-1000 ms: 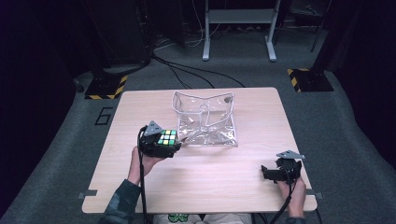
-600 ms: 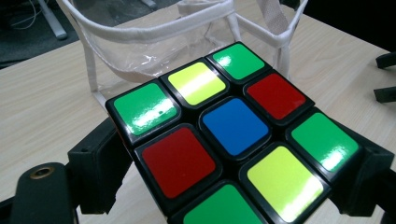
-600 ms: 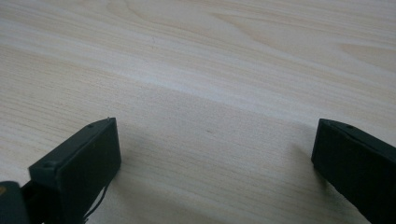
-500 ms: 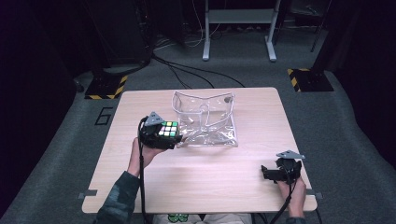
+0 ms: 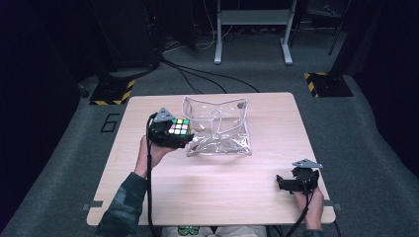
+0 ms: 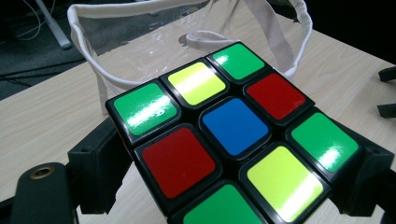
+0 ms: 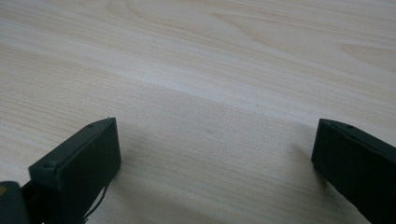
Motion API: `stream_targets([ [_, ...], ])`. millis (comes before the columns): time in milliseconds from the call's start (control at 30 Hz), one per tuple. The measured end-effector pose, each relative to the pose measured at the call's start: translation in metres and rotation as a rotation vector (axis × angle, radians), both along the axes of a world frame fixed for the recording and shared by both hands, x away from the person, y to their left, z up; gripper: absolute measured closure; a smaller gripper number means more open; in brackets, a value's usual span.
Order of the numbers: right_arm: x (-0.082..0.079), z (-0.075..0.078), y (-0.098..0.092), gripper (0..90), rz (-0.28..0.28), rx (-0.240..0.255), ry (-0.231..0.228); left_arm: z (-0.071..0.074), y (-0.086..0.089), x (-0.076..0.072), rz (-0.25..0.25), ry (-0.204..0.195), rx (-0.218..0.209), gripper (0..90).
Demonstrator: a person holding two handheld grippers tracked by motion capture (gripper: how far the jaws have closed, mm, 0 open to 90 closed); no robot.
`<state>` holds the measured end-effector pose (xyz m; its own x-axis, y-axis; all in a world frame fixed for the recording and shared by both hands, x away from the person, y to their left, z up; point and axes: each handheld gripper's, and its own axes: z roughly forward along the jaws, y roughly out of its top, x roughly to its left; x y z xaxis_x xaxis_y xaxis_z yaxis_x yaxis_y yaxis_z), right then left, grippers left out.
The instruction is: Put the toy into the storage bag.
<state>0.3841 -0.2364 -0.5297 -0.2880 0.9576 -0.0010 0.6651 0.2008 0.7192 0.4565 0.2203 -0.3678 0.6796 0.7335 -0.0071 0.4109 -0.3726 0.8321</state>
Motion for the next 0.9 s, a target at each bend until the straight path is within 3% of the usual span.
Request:
stream_targets([
  [633, 0.0, 0.0, -0.001, 0.8, 0.003, 0.001, 0.002, 0.022, -0.009, 0.021, 0.002, -0.014, 0.004, 14.4],
  [900, 0.0, 0.0, -0.001, 0.8, 0.004, 0.001, 0.001, 0.026, -0.014, 0.032, 0.003, -0.005, 0.009, 14.4],
])
